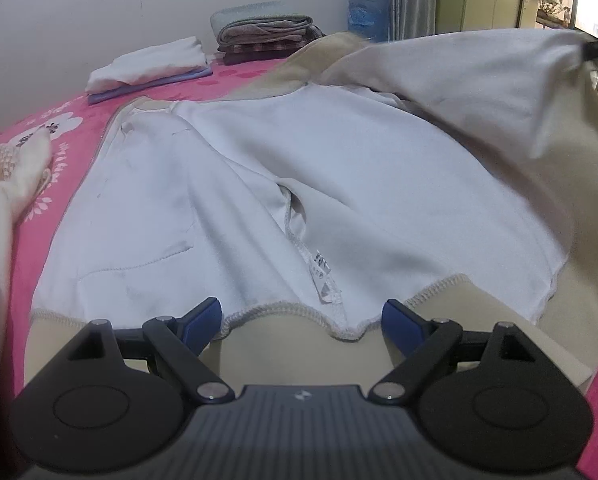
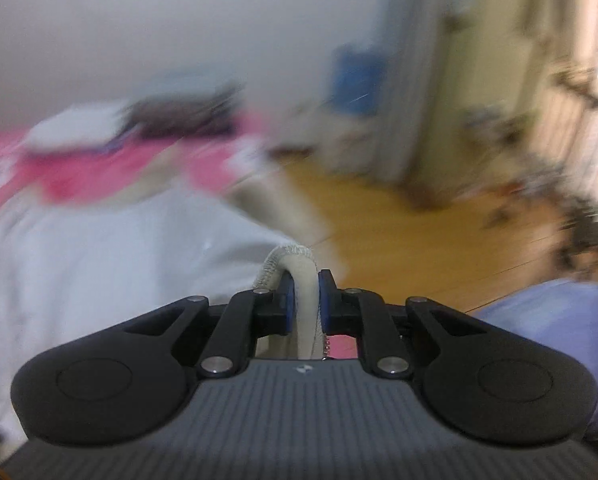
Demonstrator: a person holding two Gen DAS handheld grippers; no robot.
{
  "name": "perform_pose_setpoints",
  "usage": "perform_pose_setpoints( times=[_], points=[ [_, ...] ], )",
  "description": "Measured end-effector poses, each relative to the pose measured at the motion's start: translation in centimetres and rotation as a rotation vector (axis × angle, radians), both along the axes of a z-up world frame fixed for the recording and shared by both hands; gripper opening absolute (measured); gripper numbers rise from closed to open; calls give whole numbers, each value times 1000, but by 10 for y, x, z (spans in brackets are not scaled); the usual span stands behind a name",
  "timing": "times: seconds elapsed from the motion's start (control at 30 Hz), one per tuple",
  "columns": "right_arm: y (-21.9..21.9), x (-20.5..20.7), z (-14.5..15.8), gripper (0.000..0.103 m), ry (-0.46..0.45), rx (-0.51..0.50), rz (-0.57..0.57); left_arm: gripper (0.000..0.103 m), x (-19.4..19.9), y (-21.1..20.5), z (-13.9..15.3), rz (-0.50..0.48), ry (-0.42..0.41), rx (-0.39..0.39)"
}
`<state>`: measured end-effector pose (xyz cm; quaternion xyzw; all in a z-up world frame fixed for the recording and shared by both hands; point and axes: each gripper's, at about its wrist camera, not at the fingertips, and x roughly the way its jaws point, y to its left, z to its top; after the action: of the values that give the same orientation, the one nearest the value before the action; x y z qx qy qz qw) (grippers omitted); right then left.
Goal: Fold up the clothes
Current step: 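Grasp the hoodie hem with the right gripper and lift it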
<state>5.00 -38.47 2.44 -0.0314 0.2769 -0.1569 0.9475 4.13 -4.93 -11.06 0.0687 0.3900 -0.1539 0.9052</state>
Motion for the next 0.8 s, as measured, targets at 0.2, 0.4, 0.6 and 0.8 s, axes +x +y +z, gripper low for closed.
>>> perform_pose_setpoints(
  times=[0.2, 0.4, 0.6, 0.8],
  points=[
    [-40, -10, -21, 11, 61, 5, -88, 89, -2, -3, -1, 2, -2, 19],
    [-12, 15, -119, 23, 397, 28, -22, 89, -4, 1, 5, 8, -1, 15],
    [-4, -25, -71, 59, 157, 65, -11, 89, 2, 16, 22, 27, 21, -56],
    [39, -65, -35, 61, 19, 157, 286, 89, 29, 52, 75, 116, 10, -153]
  ],
)
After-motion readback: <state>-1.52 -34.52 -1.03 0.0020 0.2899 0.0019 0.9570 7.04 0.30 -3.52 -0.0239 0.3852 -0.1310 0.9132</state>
